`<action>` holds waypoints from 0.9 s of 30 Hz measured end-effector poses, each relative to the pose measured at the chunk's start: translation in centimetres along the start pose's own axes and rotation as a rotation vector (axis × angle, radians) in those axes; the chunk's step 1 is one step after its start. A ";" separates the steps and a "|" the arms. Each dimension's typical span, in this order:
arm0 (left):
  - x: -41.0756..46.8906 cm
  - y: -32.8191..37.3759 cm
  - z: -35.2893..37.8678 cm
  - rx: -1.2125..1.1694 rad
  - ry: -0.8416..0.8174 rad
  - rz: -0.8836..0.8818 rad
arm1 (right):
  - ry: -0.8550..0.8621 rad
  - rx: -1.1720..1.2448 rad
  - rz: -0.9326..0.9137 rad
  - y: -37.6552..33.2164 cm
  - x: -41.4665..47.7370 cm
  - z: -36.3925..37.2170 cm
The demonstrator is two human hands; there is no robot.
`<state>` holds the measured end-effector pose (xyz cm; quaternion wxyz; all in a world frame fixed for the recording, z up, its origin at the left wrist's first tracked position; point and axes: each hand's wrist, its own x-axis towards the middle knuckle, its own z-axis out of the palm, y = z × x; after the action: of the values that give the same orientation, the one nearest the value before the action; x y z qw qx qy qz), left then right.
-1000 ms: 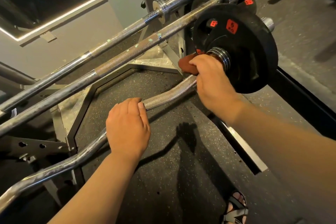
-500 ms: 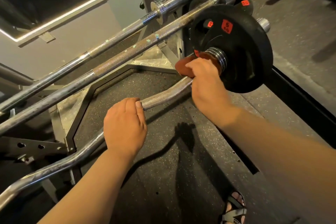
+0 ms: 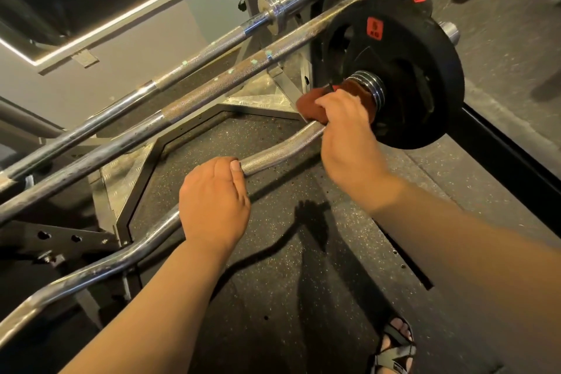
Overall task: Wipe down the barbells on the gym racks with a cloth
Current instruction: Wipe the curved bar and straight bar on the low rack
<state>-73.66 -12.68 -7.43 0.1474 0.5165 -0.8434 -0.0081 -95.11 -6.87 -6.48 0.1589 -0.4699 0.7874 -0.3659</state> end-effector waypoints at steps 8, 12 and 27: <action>-0.3 0.3 -0.2 -0.006 0.013 0.015 | -0.279 -0.065 -0.336 -1.8 -3.8 2.4; -0.5 0.2 -0.2 0.002 0.022 0.024 | -0.134 -0.037 -0.189 1.2 -1.6 -0.4; -1.4 -0.5 -1.4 -0.068 -0.081 0.079 | -0.117 -0.008 -0.219 0.4 -3.0 1.1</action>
<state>-72.24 -11.51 -6.56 0.1309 0.4767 -0.8677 -0.0519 -93.15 -4.66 -7.80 0.1617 -0.5743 0.7222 -0.3499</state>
